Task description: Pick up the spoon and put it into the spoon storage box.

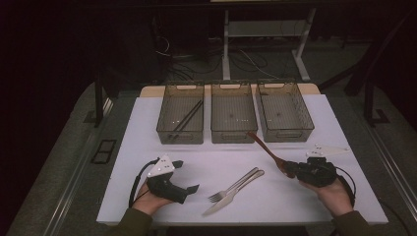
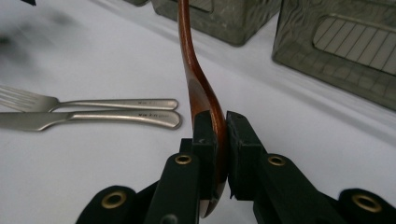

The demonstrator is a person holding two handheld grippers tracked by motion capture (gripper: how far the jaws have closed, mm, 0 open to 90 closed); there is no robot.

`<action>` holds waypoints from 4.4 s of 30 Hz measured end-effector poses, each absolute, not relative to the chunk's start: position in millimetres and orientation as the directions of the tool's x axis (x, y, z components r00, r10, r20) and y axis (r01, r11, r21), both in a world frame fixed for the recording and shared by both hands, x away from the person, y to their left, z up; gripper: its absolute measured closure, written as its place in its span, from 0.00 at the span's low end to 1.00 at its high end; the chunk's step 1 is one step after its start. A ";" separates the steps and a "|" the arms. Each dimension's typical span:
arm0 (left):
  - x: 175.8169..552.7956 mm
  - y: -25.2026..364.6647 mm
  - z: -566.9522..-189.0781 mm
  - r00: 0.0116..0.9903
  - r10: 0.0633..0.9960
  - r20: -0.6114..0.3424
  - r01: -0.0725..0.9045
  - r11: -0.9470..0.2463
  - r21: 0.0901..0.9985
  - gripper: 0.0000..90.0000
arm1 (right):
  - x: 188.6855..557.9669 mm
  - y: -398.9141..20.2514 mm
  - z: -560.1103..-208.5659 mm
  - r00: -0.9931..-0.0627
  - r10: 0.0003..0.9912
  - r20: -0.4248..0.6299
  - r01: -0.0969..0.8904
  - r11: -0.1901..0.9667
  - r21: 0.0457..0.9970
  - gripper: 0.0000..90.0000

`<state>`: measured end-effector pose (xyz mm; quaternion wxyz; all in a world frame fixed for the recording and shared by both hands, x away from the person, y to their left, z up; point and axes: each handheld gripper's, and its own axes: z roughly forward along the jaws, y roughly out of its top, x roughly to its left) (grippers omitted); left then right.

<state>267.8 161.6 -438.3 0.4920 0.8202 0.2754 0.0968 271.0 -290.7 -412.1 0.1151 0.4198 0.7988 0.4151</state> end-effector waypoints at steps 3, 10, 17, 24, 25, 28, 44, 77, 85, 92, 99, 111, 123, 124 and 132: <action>268.1 161.4 -438.6 0.829 0.547 -0.113 0.357 -0.363 0.861 0.00 | 273.3 -290.3 -408.7 -0.616 0.770 0.169 0.578 0.295 0.761 0.91; 268.4 160.5 -439.1 0.831 0.544 -0.117 0.359 -0.361 0.861 0.00 | 283.3 -290.1 -400.5 -0.616 0.770 0.167 0.563 0.281 0.777 0.91; 268.6 161.3 -439.3 0.829 0.547 -0.115 0.358 -0.361 0.861 0.00 | 294.1 -287.6 -394.3 -0.612 0.773 0.167 0.559 0.274 0.782 0.91; 268.5 161.7 -439.0 0.828 0.548 -0.114 0.357 -0.361 0.862 0.00 | 303.5 -283.9 -389.3 -0.612 0.774 0.162 0.553 0.272 0.787 0.91; 268.5 161.8 -438.9 0.828 0.549 -0.115 0.358 -0.360 0.861 0.00 | 305.3 -283.4 -388.5 -0.611 0.776 0.160 0.552 0.272 0.788 0.91; 268.6 162.3 -438.8 0.828 0.549 -0.116 0.358 -0.357 0.862 0.00 | 310.5 -281.6 -385.7 -0.613 0.774 0.159 0.549 0.272 0.791 0.91; 268.1 160.9 -439.0 0.834 0.540 -0.111 0.352 -0.366 0.861 0.00 | 338.6 -269.3 -374.1 -0.609 0.781 0.135 0.532 0.277 0.800 0.91; 268.0 159.3 -438.2 0.845 0.523 -0.113 0.343 -0.368 0.864 0.00 | 430.3 -195.2 -355.2 -0.555 0.827 0.086 0.576 0.307 0.758 0.91; 267.7 158.3 -438.5 0.847 0.519 -0.117 0.345 -0.369 0.863 0.00 | 440.3 -183.5 -369.5 -0.541 0.839 0.066 0.609 0.335 0.719 0.91; 267.4 158.1 -438.2 0.849 0.516 -0.114 0.341 -0.371 0.864 0.00 | 441.7 -176.4 -377.7 -0.550 0.834 0.055 0.617 0.361 0.700 0.91; 267.4 158.3 -438.1 0.849 0.517 -0.112 0.341 -0.372 0.864 0.00 | 441.2 -171.6 -381.6 -0.562 0.825 0.059 0.621 0.374 0.689 0.90; 267.6 158.6 -438.3 0.848 0.518 -0.114 0.343 -0.371 0.863 0.00 | 438.2 -175.2 -376.2 -0.602 0.791 0.110 0.594 0.352 0.723 0.61; 268.0 159.6 -438.2 0.845 0.522 -0.114 0.345 -0.369 0.863 0.00 | 414.6 -196.1 -349.3 -0.669 0.726 0.157 0.519 0.306 0.799 0.50; 268.1 159.7 -438.2 0.845 0.523 -0.114 0.346 -0.370 0.862 0.00 | 411.7 -198.1 -347.4 -0.676 0.720 0.156 0.511 0.305 0.804 0.50; 268.9 160.0 -438.7 0.843 0.526 -0.116 0.347 -0.366 0.863 0.00 | 390.0 -210.7 -342.5 -0.713 0.680 0.170 0.480 0.297 0.825 0.47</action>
